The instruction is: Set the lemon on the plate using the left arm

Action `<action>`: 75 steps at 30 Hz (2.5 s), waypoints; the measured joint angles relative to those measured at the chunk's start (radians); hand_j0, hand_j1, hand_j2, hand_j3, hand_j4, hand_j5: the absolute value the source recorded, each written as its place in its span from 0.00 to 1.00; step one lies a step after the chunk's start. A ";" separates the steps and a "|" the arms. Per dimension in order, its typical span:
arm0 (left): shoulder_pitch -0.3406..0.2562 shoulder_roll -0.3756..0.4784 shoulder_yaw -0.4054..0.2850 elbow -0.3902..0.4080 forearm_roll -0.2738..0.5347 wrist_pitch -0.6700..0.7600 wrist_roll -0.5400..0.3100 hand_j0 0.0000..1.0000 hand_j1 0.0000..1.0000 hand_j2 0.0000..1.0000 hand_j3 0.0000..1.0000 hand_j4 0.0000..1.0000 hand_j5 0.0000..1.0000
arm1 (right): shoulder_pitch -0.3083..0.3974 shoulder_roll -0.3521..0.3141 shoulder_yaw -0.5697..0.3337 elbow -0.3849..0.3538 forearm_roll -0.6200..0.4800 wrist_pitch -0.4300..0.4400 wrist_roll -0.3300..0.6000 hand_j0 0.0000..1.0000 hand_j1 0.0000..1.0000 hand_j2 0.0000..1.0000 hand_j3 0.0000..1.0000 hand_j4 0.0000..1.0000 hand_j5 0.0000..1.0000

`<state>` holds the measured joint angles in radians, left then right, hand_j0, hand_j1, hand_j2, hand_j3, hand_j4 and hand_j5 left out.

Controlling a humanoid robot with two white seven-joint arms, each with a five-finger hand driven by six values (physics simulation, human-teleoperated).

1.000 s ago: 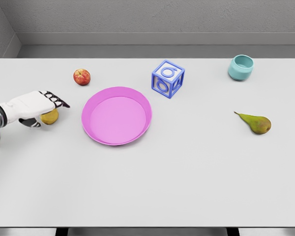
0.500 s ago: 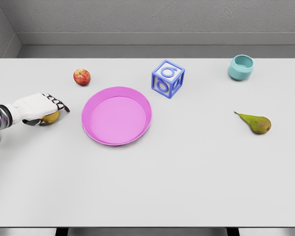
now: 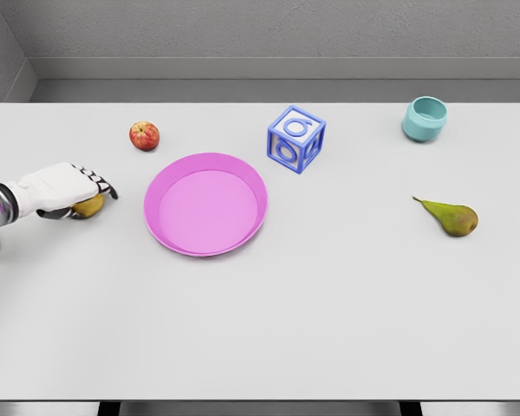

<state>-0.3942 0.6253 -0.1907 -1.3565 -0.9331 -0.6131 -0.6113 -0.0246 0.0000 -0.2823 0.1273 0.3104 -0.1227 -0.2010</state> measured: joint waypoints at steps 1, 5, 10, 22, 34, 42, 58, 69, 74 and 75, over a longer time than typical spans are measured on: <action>0.000 0.000 0.000 0.000 0.000 0.000 0.000 0.64 0.64 0.64 0.64 0.64 0.64 | 0.000 0.000 0.000 0.000 0.000 0.000 0.000 1.00 1.00 1.00 1.00 1.00 1.00; 0.000 0.000 -0.001 -0.001 -0.003 0.001 0.000 0.61 0.61 0.61 0.61 0.61 0.61 | -0.002 0.000 0.000 0.000 0.000 0.000 0.000 1.00 1.00 1.00 1.00 1.00 1.00; 0.000 0.000 -0.001 -0.001 -0.004 0.001 0.000 0.58 0.58 0.58 0.58 0.58 0.58 | 0.000 0.000 0.000 0.000 0.000 0.000 0.000 1.00 1.00 1.00 1.00 1.00 1.00; -0.005 0.027 0.002 -0.004 0.010 -0.001 0.000 0.51 0.51 0.51 0.51 0.51 0.51 | -0.002 0.000 0.000 0.000 0.000 0.000 0.000 1.00 1.00 1.00 1.00 1.00 1.00; 0.002 0.049 0.000 -0.093 0.166 -0.001 0.000 0.51 0.51 0.51 0.51 0.51 0.51 | 0.000 0.000 0.000 0.000 0.000 0.000 0.000 1.00 1.00 1.00 1.00 1.00 1.00; 0.011 0.060 -0.002 -0.152 0.284 -0.001 0.000 0.51 0.51 0.51 0.51 0.51 0.51 | 0.000 0.000 0.000 0.000 0.000 0.000 0.000 1.00 1.00 1.00 1.00 1.00 1.00; 0.006 0.023 -0.077 -0.262 0.319 -0.001 0.000 0.50 0.50 0.50 0.50 0.50 0.50 | -0.002 0.000 0.000 0.000 0.000 0.000 0.000 1.00 1.00 1.00 1.00 1.00 1.00; -0.002 -0.059 -0.123 -0.273 0.309 -0.001 0.000 0.86 0.86 0.86 0.86 0.86 0.86 | -0.002 0.000 0.000 0.000 0.000 0.000 0.000 1.00 1.00 1.00 1.00 1.00 1.00; -0.003 -0.087 -0.115 -0.271 0.315 -0.001 0.000 1.00 1.00 1.00 1.00 1.00 1.00 | -0.002 0.000 0.000 0.000 0.000 0.000 0.000 1.00 1.00 1.00 1.00 1.00 1.00; -0.005 -0.088 -0.113 -0.271 0.316 -0.001 0.000 1.00 1.00 1.00 1.00 1.00 1.00 | 0.000 0.000 0.000 0.000 0.000 0.000 0.000 1.00 1.00 1.00 1.00 1.00 1.00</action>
<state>-0.3988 0.5371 -0.3036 -1.6278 -0.6172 -0.6137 -0.6114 -0.0245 0.0000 -0.2823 0.1273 0.3104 -0.1227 -0.2012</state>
